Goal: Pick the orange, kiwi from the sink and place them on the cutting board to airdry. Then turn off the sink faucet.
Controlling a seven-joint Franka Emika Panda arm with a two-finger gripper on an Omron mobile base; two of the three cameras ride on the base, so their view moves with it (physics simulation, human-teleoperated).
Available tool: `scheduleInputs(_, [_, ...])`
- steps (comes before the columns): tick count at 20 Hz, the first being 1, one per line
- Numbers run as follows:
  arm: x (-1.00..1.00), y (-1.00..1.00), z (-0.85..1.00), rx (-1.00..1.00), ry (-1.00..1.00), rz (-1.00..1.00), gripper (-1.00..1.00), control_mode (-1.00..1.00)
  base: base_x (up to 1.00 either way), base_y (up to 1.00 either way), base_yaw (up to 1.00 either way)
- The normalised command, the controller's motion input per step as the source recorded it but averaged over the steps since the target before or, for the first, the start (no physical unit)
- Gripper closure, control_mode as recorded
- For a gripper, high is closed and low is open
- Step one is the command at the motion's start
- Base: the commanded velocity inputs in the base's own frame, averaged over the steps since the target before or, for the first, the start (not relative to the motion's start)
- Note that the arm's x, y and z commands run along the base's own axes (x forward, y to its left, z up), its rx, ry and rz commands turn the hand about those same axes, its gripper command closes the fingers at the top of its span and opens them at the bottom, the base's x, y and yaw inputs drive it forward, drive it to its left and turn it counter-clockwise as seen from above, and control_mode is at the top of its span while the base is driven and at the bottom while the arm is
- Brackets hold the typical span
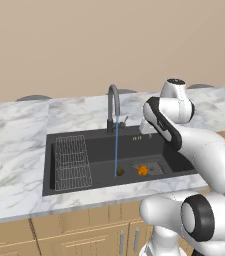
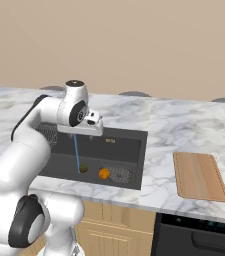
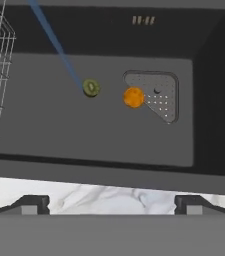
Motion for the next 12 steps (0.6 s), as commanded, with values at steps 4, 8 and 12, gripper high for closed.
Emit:
scheduleInputs(4, [0.05,-0.1,-0.3,0.0,0.0,0.0,-1.0,-1.0,0.0,0.0,0.0])
scheduleInputs(8, [0.02,-0.03,-0.36,0.0,-0.01,0.0,-1.0,-1.0,0.0,0.0,0.0])
scheduleInputs(12, [0.01,-0.02,-0.38,0.0,-0.01,0.0,-1.0,-1.0,0.0,0.0,0.0])
